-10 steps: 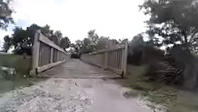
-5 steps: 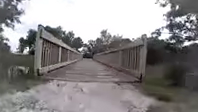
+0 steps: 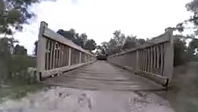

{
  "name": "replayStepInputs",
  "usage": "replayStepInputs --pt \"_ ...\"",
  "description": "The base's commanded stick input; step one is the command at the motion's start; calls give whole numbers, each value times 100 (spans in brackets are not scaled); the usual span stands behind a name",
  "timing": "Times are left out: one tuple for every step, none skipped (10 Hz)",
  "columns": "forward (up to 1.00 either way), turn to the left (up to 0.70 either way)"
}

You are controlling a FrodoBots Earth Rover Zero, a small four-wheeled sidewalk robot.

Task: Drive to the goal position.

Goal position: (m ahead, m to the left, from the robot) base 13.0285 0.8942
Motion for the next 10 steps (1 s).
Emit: replayStepInputs --pt "100 0" --pt "100 0" --pt "100 0" --pt "100 0" --pt "100 0" --pt "100 0" --pt "100 0" --pt "100 0" --pt "100 0" --pt "100 0"
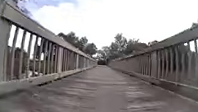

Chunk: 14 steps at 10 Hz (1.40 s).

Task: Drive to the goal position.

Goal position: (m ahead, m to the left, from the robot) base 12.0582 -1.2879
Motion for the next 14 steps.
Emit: replayStepInputs --pt "100 0" --pt "100 0" --pt "100 0" --pt "100 0" --pt "100 0" --pt "100 0" --pt "100 0" --pt "100 0" --pt "100 0" --pt "100 0" --pt "100 0" --pt "100 0" --pt "100 0" --pt "100 0"
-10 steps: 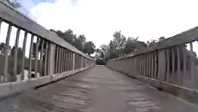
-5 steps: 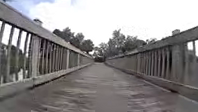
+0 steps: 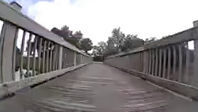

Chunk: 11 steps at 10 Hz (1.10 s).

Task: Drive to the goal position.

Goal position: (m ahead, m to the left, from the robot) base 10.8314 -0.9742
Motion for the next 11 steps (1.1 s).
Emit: replayStepInputs --pt "100 0" --pt "100 0" --pt "100 0" --pt "100 0" --pt "100 0" --pt "100 0" --pt "100 0" --pt "100 0" --pt "100 0" --pt "100 0" --pt "100 0"
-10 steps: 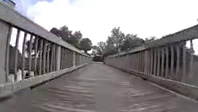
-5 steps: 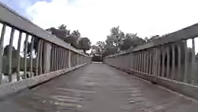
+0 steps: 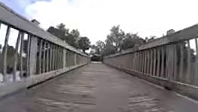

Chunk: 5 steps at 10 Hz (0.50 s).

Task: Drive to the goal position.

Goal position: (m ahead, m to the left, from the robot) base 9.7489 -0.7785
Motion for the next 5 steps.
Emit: replayStepInputs --pt "100 0" --pt "100 0" --pt "100 0" --pt "100 0" --pt "100 0"
